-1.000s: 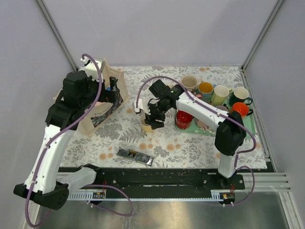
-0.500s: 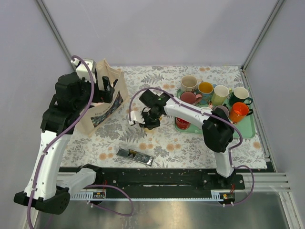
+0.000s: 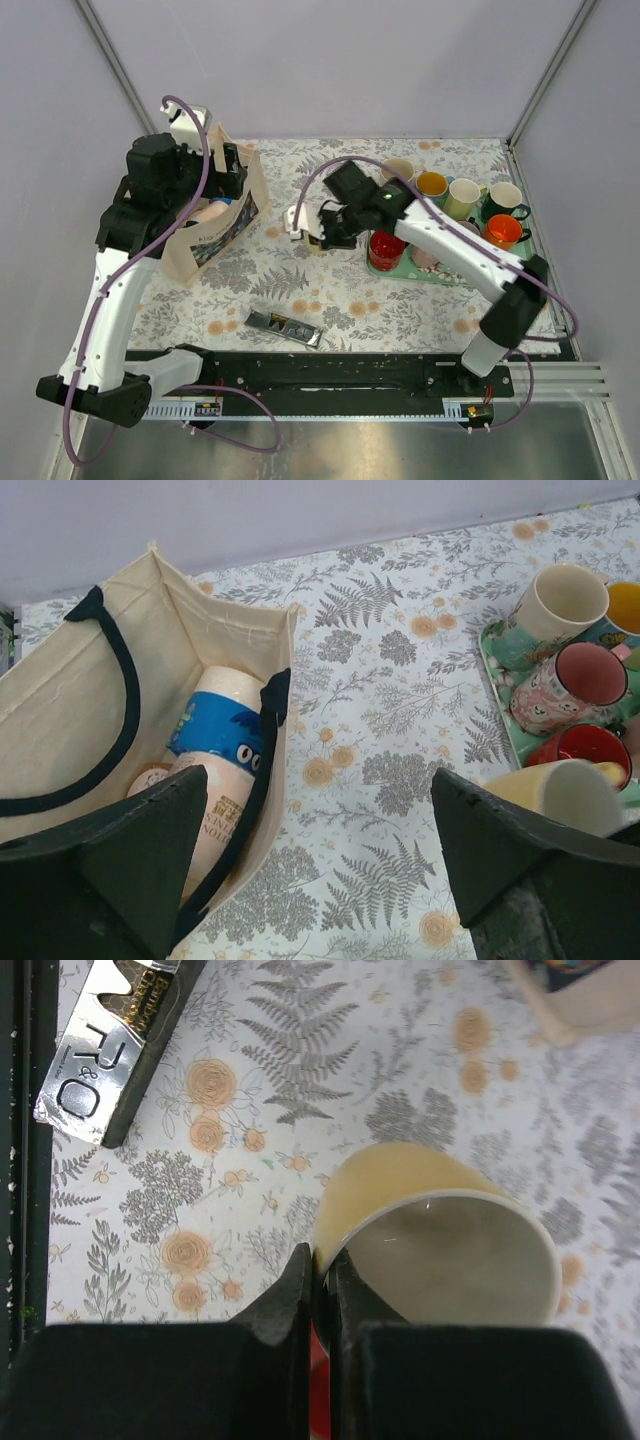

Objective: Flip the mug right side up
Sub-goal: Place the cup on the tray.

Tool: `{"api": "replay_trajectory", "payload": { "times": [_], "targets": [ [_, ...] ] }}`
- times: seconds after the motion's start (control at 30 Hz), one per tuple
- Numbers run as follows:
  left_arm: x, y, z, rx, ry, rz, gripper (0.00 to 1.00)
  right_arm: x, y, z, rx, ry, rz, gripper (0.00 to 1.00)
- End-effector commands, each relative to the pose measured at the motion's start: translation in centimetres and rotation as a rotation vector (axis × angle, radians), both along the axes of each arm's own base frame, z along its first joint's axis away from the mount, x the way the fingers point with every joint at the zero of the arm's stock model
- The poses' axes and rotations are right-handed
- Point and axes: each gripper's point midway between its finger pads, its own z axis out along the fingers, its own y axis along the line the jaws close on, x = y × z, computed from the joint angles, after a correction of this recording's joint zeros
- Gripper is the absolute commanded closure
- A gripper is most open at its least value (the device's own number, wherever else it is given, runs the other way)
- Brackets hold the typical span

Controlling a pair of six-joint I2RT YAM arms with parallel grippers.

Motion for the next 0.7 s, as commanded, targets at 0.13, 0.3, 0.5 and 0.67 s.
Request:
{"api": "replay_trajectory", "payload": {
  "times": [0.13,0.3,0.5,0.67],
  "targets": [
    [2.8,-3.0,3.8,-0.102,-0.106,-0.109,0.07,-0.5,-11.7,10.8,0.149,-0.143,-0.313,1.0],
    [3.4,-4.2,4.3,-0.127,-0.102,-0.158,0.08,-2.8,-22.3,9.2,0.009,-0.157,-0.539,1.0],
    [2.9,-5.2,4.0,-0.126,-0.091,-0.231,0.08,-4.2,-32.4,4.9,-0.129,-0.155,-0.859,1.0],
    [1.9,-6.0,3.1,-0.142,-0.06,-0.286,0.08,-2.9,-37.0,2.4,-0.129,-0.078,-1.053,1.0]
  ]
}}
